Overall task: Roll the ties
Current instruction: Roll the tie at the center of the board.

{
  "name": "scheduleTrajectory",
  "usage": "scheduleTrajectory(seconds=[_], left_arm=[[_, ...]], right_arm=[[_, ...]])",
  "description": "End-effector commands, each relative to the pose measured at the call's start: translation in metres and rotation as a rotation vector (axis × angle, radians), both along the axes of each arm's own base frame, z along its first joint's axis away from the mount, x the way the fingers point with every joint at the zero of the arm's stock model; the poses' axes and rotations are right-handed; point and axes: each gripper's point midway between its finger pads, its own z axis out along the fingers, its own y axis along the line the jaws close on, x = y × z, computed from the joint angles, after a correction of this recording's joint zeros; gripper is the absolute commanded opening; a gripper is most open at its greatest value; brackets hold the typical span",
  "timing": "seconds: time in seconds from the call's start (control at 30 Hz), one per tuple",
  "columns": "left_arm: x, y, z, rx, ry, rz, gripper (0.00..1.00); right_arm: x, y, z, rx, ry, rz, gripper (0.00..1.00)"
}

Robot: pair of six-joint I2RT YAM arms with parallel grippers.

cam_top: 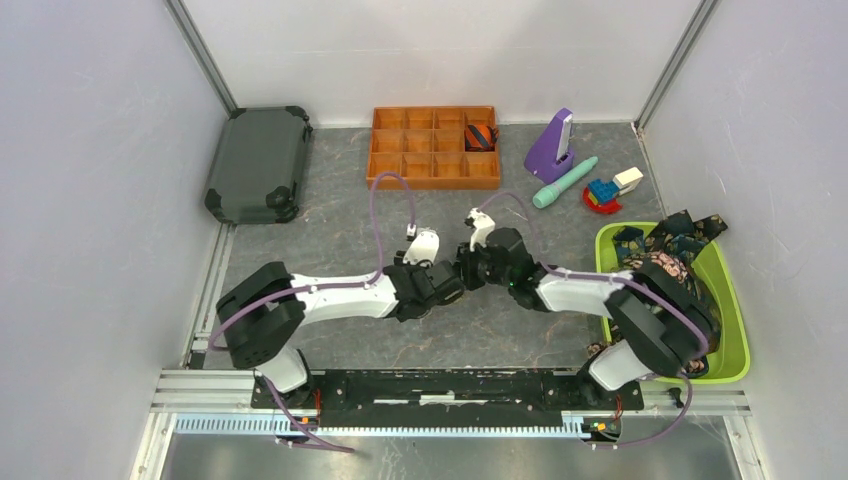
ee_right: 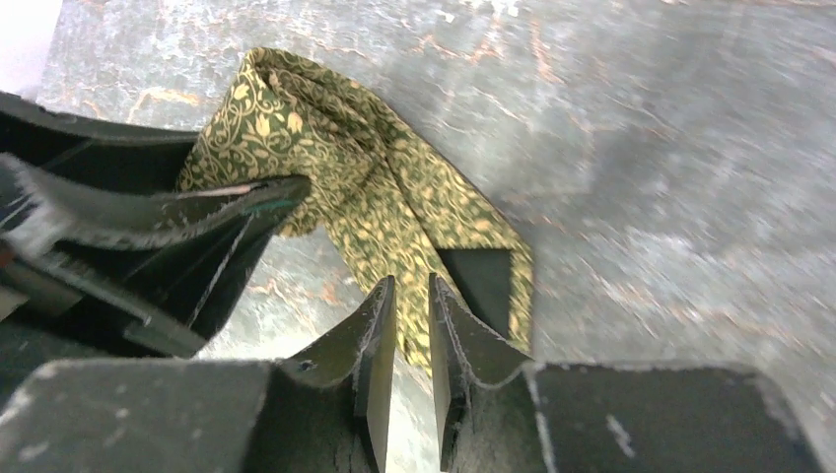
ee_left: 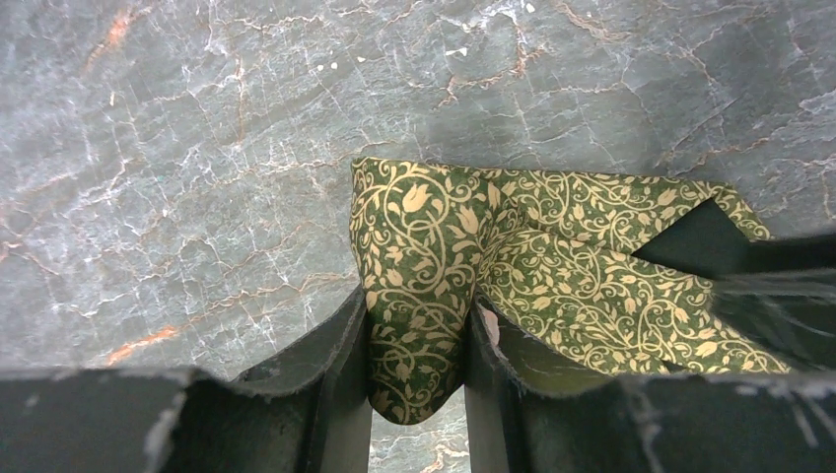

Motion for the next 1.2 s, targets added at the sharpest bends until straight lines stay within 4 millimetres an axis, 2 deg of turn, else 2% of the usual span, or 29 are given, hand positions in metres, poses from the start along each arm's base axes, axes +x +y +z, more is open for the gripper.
scheduleTrajectory(seconds=[0.0, 0.17, 0.47, 0.87, 1.0, 1.17], left_arm=[[0.003, -0.002, 0.008, 0.129, -0.051, 0.0, 0.32], [-0.001, -0.008, 0.004, 0.234, -0.073, -0.002, 0.31], [-0.009, -0.025, -0.016, 0.292, -0.042, -0.037, 0.29], [-0.018, -0.045, -0.036, 0.327, 0.057, -0.114, 0.53], [-0.02, -0.048, -0.03, 0.33, 0.063, -0.115, 0.62], [-0.019, -0.051, -0.016, 0.319, 0.057, -0.117, 0.67]], right_arm=[[-0.008, -0.038, 0.0, -0.071, -0.044, -0.051, 0.25], [-0.01, -0.069, 0.003, -0.119, -0.081, -0.114, 0.26], [-0.008, -0.09, 0.023, -0.114, -0.134, -0.18, 0.29], [-0.009, -0.095, 0.038, -0.09, -0.159, -0.195, 0.3], [-0.008, -0.096, 0.043, -0.084, -0.169, -0.203, 0.31], [-0.005, -0.093, 0.053, -0.068, -0.178, -0.207, 0.31]])
